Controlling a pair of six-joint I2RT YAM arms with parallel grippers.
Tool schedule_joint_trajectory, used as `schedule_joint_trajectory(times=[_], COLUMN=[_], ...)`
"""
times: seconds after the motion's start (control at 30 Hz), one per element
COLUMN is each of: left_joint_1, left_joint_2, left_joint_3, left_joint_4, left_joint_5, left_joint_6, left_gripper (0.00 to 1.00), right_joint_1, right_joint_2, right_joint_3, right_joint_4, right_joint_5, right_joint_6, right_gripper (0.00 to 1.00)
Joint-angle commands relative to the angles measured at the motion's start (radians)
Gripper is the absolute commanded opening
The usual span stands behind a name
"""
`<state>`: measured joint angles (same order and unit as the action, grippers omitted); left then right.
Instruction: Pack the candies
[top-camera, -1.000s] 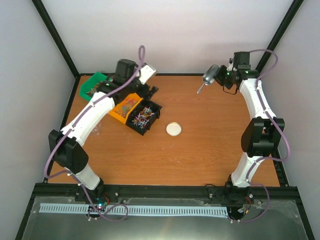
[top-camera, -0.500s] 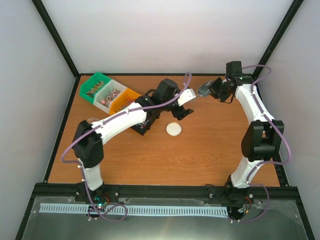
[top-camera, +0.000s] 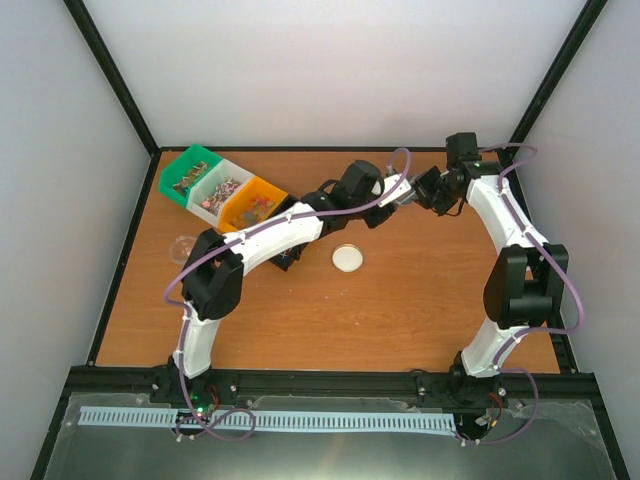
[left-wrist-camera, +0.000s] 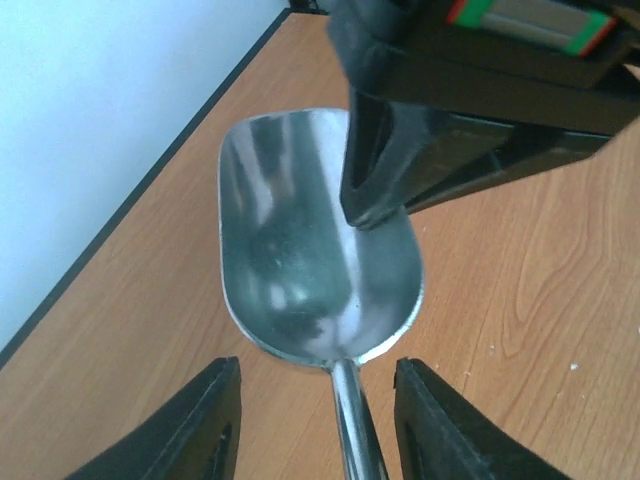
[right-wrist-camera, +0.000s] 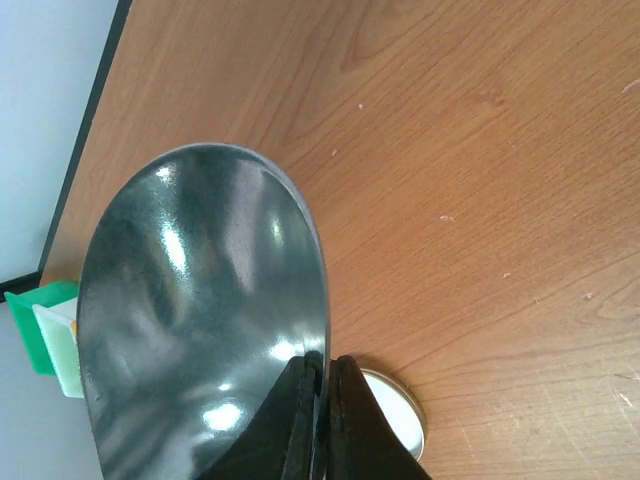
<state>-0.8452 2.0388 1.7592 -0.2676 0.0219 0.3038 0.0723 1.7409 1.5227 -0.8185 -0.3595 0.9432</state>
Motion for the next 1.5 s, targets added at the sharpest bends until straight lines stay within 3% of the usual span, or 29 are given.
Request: schedule_joint_trajectory(times=[0.0,0.27,0.47,0.73,1.03,1.47], left_joint_1=[-0.012,-0.012,-0.012,-0.012,-0.012,-0.012], left_joint_2=[0.035,0.056,0.059,0.026,0.016,-0.016], left_joint_3=[0.07,0.072,0.081,0.063,0.054,0.009], left_joint_4=[0.007,-0.006,0.002,0.036,0.062,0.109], left_joint_5=[-0.064,-0.089,-0.091,-0.084,-0.079,-0.06], left_joint_6=[0.005,0.052,0.071,0.052,0.058,0.055], left_gripper=[0.43,0.37,0.27,0.39,0.34,0.36], right_joint_1=[0.007,0.007,0.007,0.007,0.008,0.008], right_joint_2=[-0.039,-0.032,-0.032,-0.03,-0.029,-0.027], right_joint_3=[-0.004,-0.002,-0.004,-0.023,-0.03,-0.039], right_joint_4=[0.007,0.01,0.011,0.009,0.007,0.012], right_joint_5=[-0.018,-0.037,-0.04,-0.036,-0.032,-0.041], right_joint_6=[0.037,0.054,0.052,0.054,0.05,0.051], right_gripper=[0.03,0.03,0.03,0.03,0.03,0.03])
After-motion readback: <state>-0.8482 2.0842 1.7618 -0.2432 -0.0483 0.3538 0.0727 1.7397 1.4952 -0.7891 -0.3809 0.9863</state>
